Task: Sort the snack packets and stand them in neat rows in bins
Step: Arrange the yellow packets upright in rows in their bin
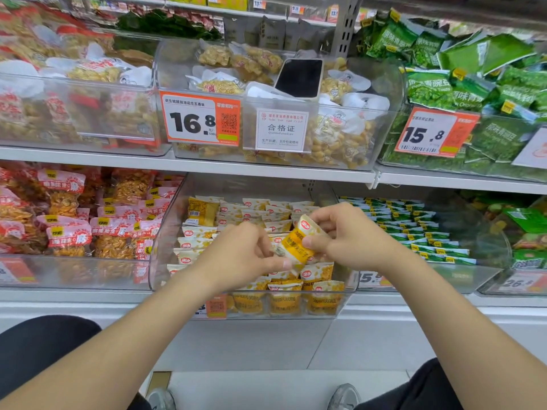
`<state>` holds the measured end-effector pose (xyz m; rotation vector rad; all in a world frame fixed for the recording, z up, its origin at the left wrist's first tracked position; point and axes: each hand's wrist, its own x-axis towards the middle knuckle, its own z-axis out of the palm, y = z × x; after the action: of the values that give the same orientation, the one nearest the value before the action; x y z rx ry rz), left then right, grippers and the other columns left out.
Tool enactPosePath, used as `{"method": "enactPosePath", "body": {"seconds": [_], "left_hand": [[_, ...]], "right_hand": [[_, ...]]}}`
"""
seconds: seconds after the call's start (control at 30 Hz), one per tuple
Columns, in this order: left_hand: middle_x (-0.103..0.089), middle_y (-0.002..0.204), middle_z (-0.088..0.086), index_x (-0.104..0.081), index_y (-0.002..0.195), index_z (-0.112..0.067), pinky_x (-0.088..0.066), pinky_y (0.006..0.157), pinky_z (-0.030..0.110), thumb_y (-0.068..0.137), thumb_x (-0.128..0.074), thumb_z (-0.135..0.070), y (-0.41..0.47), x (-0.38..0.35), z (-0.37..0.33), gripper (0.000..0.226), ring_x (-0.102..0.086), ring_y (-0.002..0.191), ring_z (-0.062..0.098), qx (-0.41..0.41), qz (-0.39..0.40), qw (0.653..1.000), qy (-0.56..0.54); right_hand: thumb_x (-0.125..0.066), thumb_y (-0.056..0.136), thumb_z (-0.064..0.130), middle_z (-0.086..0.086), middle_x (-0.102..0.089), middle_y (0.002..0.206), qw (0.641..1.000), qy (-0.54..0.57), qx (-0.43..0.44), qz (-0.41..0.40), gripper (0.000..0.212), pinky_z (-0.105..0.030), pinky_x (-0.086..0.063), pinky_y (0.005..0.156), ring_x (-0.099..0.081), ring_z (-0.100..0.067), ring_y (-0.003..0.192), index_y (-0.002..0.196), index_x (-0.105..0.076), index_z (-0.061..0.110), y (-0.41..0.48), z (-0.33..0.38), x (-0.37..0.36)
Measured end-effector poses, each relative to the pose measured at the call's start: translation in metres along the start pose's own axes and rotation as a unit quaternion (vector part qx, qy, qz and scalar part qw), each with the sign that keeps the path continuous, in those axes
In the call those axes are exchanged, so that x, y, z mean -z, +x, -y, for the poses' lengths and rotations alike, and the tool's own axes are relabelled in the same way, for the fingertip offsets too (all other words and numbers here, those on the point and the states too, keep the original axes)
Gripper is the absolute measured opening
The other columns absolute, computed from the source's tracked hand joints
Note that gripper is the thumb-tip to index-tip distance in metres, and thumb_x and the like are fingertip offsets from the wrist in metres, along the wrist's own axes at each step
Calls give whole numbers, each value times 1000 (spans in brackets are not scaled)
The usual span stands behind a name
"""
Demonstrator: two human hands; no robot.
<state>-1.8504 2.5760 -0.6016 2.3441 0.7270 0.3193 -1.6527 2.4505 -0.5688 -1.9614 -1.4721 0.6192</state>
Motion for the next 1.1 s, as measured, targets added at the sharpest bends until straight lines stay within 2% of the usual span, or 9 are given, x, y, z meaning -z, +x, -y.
{"method": "enactPosePath", "body": {"seconds": [0.07,0.17,0.3,0.47,0.57,0.73,0.83,0.97,1.1], "left_hand": [[-73,68,-8,-75,78,-23,-55,65,30,93,-74,-52,1,-5,7,33,-67,65,4,-19,43,996,79],[-62,69,-7,-67,73,-27,-50,70,34,99,-58,-57,-2,-13,12,40,-57,70,8,-51,155,980,115],[-49,100,-5,-73,113,-36,-43,98,38,100,-59,-56,-6,-12,13,28,-46,110,20,-68,215,958,178],[-42,113,-3,-71,125,-43,-37,104,37,103,-61,-42,-13,1,11,24,-39,116,18,-72,259,949,162],[-45,121,-3,-69,129,-46,-41,106,38,101,-61,-51,-15,8,10,29,-42,117,14,-53,289,942,160],[-77,86,-13,-83,89,-23,-51,65,17,93,-69,-23,-7,14,9,14,-66,73,-4,-32,153,987,41],[-71,92,-14,-78,91,-31,-55,83,32,88,-69,-26,9,6,18,10,-65,89,3,-48,30,992,113],[-52,108,-7,-73,111,-41,-45,92,37,85,-78,-49,26,-8,19,27,-53,110,16,-60,62,974,211],[-42,106,-7,-73,109,-39,-41,90,41,79,-81,-40,37,-21,9,31,-51,120,23,-76,43,953,289]], "right_hand": [[-79,94,29,8,-78,86,990,-140,1,-32,6,-43,-63,78,-74,-11,83,99,-76,27,5,-9,-1],[-78,92,37,12,-75,86,987,-159,9,-18,10,-41,-59,84,-69,-12,94,97,-75,29,7,-14,-9],[-74,95,38,9,-69,81,976,-210,53,-13,17,-39,-52,82,-62,-19,91,88,-70,23,12,-12,-22],[-80,91,40,13,-72,99,979,-193,52,-39,16,-41,-56,93,-63,-15,106,104,-71,34,19,-11,-19],[-82,89,36,10,-69,100,972,-228,28,52,24,-38,-55,89,-60,-13,103,111,-73,36,13,-7,-16],[-84,88,36,15,-54,93,951,-283,22,120,38,-34,-48,88,-49,-15,107,124,-72,33,12,-6,-26],[-83,88,34,16,-56,90,952,-277,39,122,34,-34,-48,88,-45,-12,106,121,-74,35,16,-7,-35],[-86,86,34,16,-69,91,966,-234,50,102,29,-33,-55,88,-59,-4,98,115,-78,35,14,-13,-39],[-90,82,31,19,-71,74,979,-183,56,72,20,-21,-54,75,-66,6,79,100,-83,33,13,-12,-39]]}}
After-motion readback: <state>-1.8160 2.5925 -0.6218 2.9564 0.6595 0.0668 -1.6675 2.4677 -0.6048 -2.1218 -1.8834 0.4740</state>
